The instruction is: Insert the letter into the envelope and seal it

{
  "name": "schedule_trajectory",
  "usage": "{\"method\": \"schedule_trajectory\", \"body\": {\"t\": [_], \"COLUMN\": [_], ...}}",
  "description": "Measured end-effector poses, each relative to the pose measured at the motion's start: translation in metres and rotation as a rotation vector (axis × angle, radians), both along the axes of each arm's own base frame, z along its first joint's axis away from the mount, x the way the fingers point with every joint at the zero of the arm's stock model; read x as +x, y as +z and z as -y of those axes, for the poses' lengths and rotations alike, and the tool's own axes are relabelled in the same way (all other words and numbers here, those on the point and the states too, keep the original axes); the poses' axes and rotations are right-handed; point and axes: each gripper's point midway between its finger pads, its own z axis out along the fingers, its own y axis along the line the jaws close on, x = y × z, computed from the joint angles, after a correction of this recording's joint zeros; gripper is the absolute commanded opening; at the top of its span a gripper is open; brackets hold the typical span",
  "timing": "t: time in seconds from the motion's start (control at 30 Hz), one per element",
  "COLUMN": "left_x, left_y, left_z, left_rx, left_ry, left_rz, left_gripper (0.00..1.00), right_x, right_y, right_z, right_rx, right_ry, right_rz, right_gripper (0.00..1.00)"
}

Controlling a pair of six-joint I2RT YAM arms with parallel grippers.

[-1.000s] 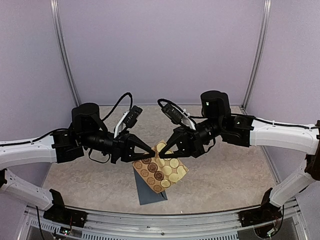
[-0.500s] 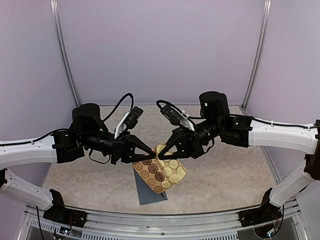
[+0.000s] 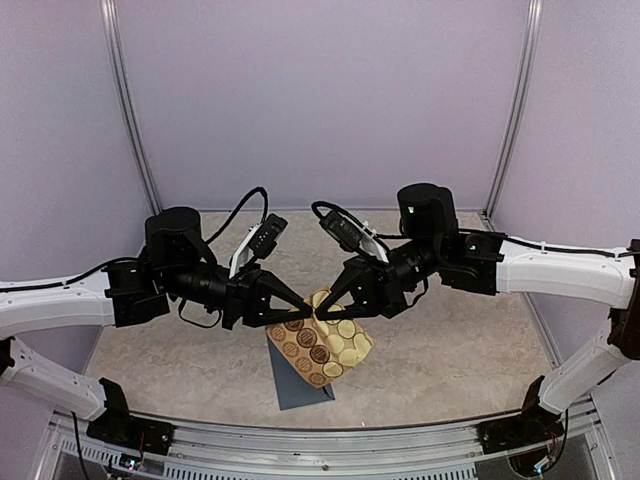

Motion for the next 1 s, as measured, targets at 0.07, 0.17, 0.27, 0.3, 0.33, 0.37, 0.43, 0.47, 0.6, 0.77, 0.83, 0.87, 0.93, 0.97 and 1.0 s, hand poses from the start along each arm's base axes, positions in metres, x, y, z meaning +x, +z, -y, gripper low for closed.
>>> {"method": "schedule_trajectory", "body": {"t": [0.07, 0.17, 0.27, 0.3, 0.33, 0.37, 0.43, 0.47, 0.6, 0.77, 0.83, 0.87, 0.93, 0.97, 1.0], "left_x": [0.000, 0.000, 0.000, 0.000, 0.000, 0.000, 0.000, -0.001, 0.000, -0.001, -0.001, -0.001, -0.001, -0.001, -0.001], "left_y": [0.000, 0.000, 0.000, 0.000, 0.000, -0.001, -0.002, -0.002, -0.003, -0.003, -0.003, -0.003, -0.002, -0.002, -0.002], "left_z": [0.000, 0.000, 0.000, 0.000, 0.000, 0.000, 0.000, 0.000, -0.001, -0.002, -0.002, -0.002, -0.002, -0.002, -0.002], "left_rx": [0.000, 0.001, 0.001, 0.001, 0.001, 0.002, 0.004, 0.004, 0.008, 0.005, 0.004, 0.004, 0.004, 0.004, 0.004], "left_ry": [0.000, 0.000, 0.000, 0.000, 0.000, 0.000, 0.000, 0.000, 0.004, 0.004, 0.003, 0.003, 0.003, 0.002, 0.002], "left_rz": [-0.001, -0.001, -0.001, -0.001, -0.002, -0.002, -0.004, -0.004, -0.008, -0.007, -0.007, -0.006, -0.006, -0.006, -0.006], "left_gripper": [0.00, 0.00, 0.00, 0.00, 0.00, 0.00, 0.00, 0.00, 0.00, 0.00, 0.00, 0.00, 0.00, 0.00, 0.00], "right_x": [0.000, 0.001, 0.003, 0.003, 0.004, 0.004, 0.005, 0.006, 0.009, 0.012, 0.013, 0.013, 0.013, 0.013, 0.013], "right_y": [0.000, 0.000, 0.000, -0.001, -0.001, -0.002, -0.004, -0.005, -0.008, -0.009, -0.008, -0.008, -0.008, -0.008, -0.009], "right_z": [0.000, 0.000, 0.001, 0.001, 0.001, 0.001, 0.002, 0.002, 0.003, 0.004, 0.004, 0.004, 0.004, 0.004, 0.004], "right_rx": [0.000, 0.000, -0.001, -0.002, -0.004, -0.005, -0.008, -0.010, -0.018, -0.019, -0.017, -0.017, -0.017, -0.017, -0.018], "right_ry": [-0.001, -0.002, -0.009, -0.010, -0.011, -0.011, -0.015, -0.017, -0.026, -0.035, -0.036, -0.036, -0.037, -0.037, -0.037], "right_rz": [0.000, 0.000, -0.001, -0.002, -0.004, -0.005, -0.009, -0.011, -0.020, -0.025, -0.025, -0.025, -0.027, -0.027, -0.028], "right_gripper": [0.00, 0.00, 0.00, 0.00, 0.00, 0.00, 0.00, 0.00, 0.00, 0.00, 0.00, 0.00, 0.00, 0.00, 0.00]}}
